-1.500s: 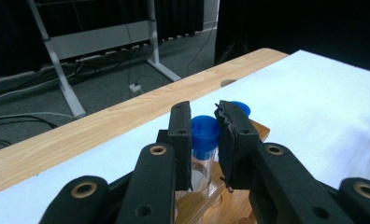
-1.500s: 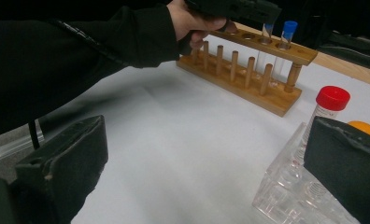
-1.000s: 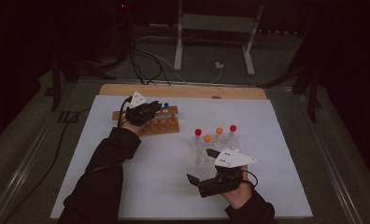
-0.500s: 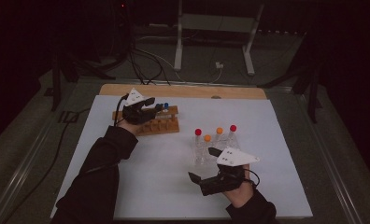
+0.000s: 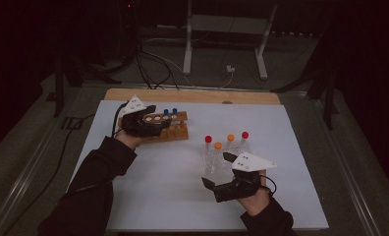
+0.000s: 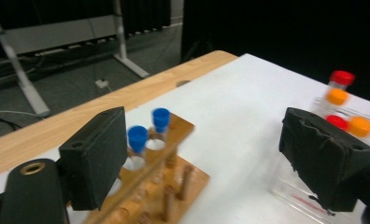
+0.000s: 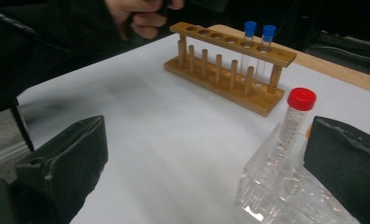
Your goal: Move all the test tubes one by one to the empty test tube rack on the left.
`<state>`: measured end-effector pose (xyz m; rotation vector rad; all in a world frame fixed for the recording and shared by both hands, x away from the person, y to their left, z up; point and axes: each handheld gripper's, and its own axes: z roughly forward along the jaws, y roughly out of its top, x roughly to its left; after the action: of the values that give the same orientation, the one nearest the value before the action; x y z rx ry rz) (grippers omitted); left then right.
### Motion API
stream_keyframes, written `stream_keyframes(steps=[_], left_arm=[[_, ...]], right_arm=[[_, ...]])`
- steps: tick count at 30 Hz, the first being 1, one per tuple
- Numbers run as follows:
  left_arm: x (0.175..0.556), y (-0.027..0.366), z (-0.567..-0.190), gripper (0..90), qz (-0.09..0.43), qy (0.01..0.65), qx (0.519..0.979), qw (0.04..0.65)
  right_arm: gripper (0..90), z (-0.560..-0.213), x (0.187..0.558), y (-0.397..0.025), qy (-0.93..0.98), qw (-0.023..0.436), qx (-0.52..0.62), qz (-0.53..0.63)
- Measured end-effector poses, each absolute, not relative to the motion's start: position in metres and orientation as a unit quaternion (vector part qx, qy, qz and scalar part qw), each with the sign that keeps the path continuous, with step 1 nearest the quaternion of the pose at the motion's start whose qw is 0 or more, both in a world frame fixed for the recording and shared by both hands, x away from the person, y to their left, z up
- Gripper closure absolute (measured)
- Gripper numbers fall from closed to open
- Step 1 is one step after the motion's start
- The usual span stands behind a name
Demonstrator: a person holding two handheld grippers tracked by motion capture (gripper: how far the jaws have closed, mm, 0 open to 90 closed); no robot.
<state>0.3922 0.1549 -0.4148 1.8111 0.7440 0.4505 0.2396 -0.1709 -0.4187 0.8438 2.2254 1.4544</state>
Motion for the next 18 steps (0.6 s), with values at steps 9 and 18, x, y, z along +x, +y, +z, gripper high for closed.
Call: stream_keyframes(steps=[9,18], left_arm=[[0.357,0.166,-0.416,2.2,0.137,0.276,0.777,0.55],[0.322,0.17,-0.43,1.6,0.108,0.251,0.787,0.554]], right_arm=[[0.0,-0.415,0.244,-0.18,0.78,0.188,0.307,0.512],[0.0,-0.416,0.258,-0.191,0.771,0.207,0.327,0.506]])
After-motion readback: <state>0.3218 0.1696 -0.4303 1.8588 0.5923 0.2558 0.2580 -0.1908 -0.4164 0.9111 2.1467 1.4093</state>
